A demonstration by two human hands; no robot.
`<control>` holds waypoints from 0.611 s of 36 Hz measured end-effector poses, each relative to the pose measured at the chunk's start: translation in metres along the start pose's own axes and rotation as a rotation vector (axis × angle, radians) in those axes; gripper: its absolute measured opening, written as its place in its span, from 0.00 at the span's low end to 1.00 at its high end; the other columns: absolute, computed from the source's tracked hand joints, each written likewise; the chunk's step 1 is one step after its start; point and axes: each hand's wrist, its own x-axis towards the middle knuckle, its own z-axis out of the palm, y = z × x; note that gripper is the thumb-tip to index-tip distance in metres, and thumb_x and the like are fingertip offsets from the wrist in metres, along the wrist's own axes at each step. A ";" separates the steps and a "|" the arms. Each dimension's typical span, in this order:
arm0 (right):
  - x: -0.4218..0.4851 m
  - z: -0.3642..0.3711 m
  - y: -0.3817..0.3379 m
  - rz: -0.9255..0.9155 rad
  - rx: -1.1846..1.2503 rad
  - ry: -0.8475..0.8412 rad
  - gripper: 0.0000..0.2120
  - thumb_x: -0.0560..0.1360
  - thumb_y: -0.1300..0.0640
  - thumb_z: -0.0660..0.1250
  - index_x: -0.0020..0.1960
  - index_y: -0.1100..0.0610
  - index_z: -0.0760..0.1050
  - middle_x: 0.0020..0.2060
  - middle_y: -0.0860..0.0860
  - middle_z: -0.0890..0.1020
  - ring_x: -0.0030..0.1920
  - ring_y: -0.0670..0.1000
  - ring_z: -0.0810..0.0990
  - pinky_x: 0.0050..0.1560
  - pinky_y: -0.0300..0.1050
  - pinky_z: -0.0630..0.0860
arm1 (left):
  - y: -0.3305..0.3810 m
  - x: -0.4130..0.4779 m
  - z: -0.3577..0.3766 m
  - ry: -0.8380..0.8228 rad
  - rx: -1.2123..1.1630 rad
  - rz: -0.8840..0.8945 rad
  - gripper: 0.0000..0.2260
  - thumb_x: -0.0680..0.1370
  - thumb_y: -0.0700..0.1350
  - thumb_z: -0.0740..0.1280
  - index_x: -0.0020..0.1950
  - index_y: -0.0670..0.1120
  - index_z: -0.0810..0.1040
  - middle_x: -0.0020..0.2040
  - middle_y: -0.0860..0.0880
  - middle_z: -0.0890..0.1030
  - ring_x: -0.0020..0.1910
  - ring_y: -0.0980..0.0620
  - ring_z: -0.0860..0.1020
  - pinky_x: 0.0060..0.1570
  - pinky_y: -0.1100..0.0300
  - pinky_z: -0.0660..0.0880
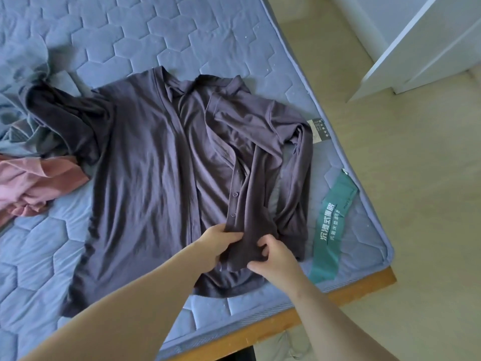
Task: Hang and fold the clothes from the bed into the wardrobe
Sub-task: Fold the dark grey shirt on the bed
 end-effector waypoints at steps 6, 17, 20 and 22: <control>-0.003 0.021 0.000 0.037 -0.363 0.136 0.38 0.69 0.45 0.69 0.74 0.47 0.55 0.65 0.49 0.65 0.63 0.55 0.68 0.58 0.47 0.70 | 0.005 -0.011 -0.003 -0.233 0.030 -0.025 0.12 0.73 0.35 0.70 0.56 0.40 0.77 0.53 0.40 0.82 0.52 0.44 0.81 0.52 0.53 0.78; 0.003 0.010 0.007 0.115 -0.342 0.131 0.08 0.76 0.65 0.55 0.52 0.57 0.70 0.50 0.55 0.74 0.50 0.58 0.75 0.42 0.47 0.70 | 0.002 -0.001 -0.038 0.154 -0.260 0.040 0.09 0.76 0.48 0.67 0.51 0.46 0.82 0.46 0.44 0.84 0.42 0.45 0.83 0.40 0.51 0.80; -0.005 0.005 0.023 0.191 -0.424 0.051 0.09 0.75 0.67 0.54 0.49 0.54 0.67 0.52 0.54 0.74 0.52 0.57 0.75 0.42 0.45 0.69 | -0.007 0.009 -0.061 0.455 -0.048 0.070 0.13 0.78 0.45 0.65 0.60 0.42 0.79 0.50 0.42 0.81 0.52 0.42 0.79 0.55 0.50 0.75; -0.009 0.002 0.031 0.234 -0.474 0.004 0.11 0.76 0.66 0.54 0.51 0.52 0.68 0.54 0.53 0.73 0.53 0.56 0.76 0.43 0.45 0.69 | -0.015 0.010 -0.075 0.539 0.473 0.002 0.15 0.79 0.46 0.62 0.63 0.42 0.76 0.56 0.41 0.79 0.58 0.42 0.76 0.57 0.56 0.72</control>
